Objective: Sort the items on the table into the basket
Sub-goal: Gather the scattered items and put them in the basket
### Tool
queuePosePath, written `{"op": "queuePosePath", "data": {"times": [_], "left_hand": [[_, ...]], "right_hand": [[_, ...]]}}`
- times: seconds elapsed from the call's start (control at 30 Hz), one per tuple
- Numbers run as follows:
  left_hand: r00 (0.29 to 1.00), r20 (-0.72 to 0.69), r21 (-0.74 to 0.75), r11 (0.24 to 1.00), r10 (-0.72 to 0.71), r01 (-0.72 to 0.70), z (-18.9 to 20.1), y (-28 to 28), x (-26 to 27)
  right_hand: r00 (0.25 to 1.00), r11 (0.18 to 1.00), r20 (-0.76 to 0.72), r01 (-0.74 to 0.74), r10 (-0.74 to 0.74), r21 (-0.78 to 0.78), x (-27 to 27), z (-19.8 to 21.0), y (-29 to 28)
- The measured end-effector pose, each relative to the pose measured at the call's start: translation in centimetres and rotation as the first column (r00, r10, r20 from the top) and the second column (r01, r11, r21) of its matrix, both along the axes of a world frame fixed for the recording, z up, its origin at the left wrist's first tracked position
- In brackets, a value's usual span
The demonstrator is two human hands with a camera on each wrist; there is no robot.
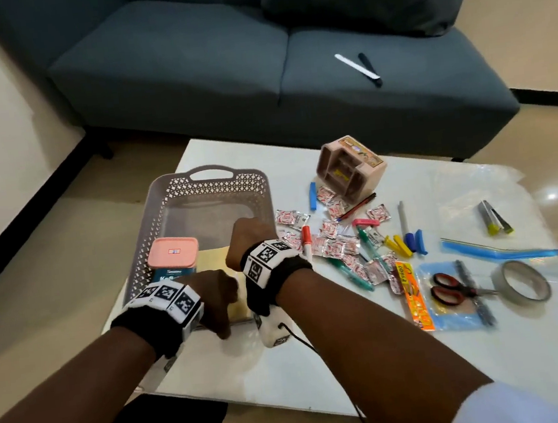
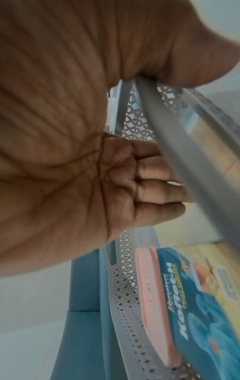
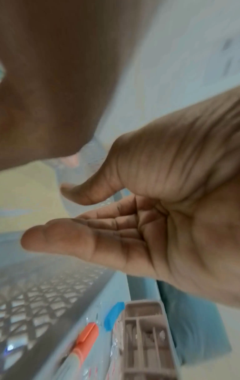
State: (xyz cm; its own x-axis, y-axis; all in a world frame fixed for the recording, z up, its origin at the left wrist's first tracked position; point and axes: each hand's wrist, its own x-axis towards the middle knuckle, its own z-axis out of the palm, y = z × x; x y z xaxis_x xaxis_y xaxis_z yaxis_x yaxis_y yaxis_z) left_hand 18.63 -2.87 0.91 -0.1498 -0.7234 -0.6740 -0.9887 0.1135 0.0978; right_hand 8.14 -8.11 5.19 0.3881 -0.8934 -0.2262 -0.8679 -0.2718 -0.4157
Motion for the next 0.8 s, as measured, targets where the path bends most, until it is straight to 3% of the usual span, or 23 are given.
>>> {"op": "queuePosePath", "data": {"times": [0.17,0.23,0.33,0.4,0.47,0.67,0.8], "left_hand": [[0.992,0.126,0.076,0.997,-0.028,0.018,1.0,0.5,-1.8],[0.987,0.161,0.073,0.997,-0.014,0.002,2.8,0.2,-3.0],[0.987,0.157,-0.203,0.978,-0.023,0.055,6.0,-1.2,-6.7],[0.998,0.031,-0.352,0.934,-0.047,0.055,7.5,-1.8,-10.2],[0.992,-0.083,-0.395,0.917,-0.092,0.052,7.9,-1.6,-14.6],[0.952,-0.214,-0.323,0.935,-0.221,0.144,3.6,1.4,-26.8],[0.952,-0.134,-0.214,0.946,-0.277,0.245,-0.3,2.7,-30.1]], "right_hand": [[0.983,0.989,0.117,0.136,-0.143,0.064,-6.6,2.9,0.1],[0.976,0.978,0.091,0.191,-0.199,0.087,-10.1,2.7,0.6],[0.956,0.954,0.028,0.289,-0.292,0.084,-16.2,1.6,1.7],[0.946,0.944,-0.045,0.323,-0.321,0.070,-19.5,0.6,2.9],[0.927,0.929,-0.116,0.365,-0.357,0.060,-22.4,-0.5,4.6],[0.885,0.899,-0.259,0.424,-0.386,0.109,-27.6,-4.1,8.3],[0.860,0.882,-0.328,0.452,-0.391,0.132,-29.7,-5.8,9.0]]}}
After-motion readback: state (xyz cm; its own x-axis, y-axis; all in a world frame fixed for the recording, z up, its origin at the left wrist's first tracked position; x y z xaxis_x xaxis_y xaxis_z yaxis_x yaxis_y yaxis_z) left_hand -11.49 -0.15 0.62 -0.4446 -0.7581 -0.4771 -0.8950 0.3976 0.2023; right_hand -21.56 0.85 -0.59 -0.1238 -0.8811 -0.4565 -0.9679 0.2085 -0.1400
